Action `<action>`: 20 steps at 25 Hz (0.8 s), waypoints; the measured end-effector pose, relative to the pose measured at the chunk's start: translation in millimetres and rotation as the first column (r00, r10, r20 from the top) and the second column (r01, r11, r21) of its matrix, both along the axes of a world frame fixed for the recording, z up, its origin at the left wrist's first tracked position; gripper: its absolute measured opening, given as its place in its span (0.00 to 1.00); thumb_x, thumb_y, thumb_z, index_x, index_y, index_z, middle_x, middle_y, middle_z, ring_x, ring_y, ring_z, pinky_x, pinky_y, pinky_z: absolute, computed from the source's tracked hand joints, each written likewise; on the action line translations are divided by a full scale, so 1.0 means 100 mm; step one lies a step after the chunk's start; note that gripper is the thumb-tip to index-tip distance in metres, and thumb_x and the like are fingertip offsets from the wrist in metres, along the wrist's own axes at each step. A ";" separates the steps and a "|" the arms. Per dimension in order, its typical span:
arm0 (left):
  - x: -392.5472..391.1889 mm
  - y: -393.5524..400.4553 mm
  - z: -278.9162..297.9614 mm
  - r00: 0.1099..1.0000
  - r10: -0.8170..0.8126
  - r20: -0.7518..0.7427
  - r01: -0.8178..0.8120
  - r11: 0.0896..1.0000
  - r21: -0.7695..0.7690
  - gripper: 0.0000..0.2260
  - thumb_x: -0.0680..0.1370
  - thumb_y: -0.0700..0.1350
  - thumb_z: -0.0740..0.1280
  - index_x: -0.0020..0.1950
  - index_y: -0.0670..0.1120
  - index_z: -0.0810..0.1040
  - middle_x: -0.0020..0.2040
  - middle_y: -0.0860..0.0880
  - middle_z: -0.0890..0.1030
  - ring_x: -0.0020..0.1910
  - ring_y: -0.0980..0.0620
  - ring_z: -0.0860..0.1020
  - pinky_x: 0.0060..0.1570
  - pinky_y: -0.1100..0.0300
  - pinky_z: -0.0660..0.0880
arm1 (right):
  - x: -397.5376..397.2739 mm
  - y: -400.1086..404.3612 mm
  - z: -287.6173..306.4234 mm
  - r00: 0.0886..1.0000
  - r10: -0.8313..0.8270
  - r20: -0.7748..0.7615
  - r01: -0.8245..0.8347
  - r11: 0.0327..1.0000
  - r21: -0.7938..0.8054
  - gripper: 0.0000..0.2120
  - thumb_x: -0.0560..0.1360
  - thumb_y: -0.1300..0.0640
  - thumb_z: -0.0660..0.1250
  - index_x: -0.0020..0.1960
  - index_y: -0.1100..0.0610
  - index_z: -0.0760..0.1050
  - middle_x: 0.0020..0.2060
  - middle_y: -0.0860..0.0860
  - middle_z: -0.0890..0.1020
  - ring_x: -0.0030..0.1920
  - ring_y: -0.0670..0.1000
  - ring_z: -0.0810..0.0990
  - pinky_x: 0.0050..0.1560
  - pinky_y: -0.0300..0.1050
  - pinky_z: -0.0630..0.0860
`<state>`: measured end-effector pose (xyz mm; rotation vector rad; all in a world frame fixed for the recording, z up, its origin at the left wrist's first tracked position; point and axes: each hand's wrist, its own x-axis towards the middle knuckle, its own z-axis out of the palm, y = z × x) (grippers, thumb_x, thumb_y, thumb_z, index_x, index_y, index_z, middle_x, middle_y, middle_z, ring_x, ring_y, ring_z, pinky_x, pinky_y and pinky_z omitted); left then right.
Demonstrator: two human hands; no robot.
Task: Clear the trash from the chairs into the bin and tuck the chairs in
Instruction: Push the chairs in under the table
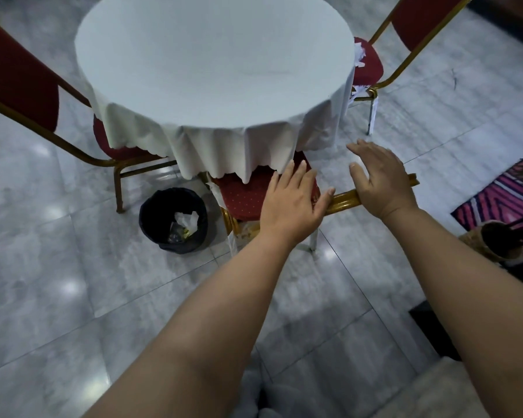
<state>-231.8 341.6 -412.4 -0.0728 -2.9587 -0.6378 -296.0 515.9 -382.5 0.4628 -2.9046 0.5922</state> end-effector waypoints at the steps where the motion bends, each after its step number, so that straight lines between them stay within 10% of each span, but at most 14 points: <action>1: -0.01 0.03 0.00 1.000 -0.010 0.000 0.010 1.000 0.006 0.29 0.81 0.63 0.47 0.76 0.48 0.65 0.77 0.48 0.64 0.78 0.49 0.55 0.77 0.49 0.51 | -0.01 0.04 0.00 1.000 -0.010 0.015 0.010 1.000 0.008 0.29 0.77 0.44 0.49 0.72 0.55 0.71 0.71 0.57 0.73 0.73 0.57 0.68 0.74 0.56 0.62; 20: 0.02 -0.15 0.01 0.979 0.020 0.203 -0.050 0.989 0.142 0.29 0.82 0.62 0.44 0.78 0.50 0.59 0.79 0.49 0.58 0.79 0.52 0.51 0.77 0.47 0.45 | -0.05 -0.29 0.30 0.924 -0.168 0.345 0.075 0.961 0.266 0.27 0.77 0.45 0.58 0.76 0.48 0.63 0.70 0.56 0.73 0.68 0.60 0.71 0.63 0.58 0.70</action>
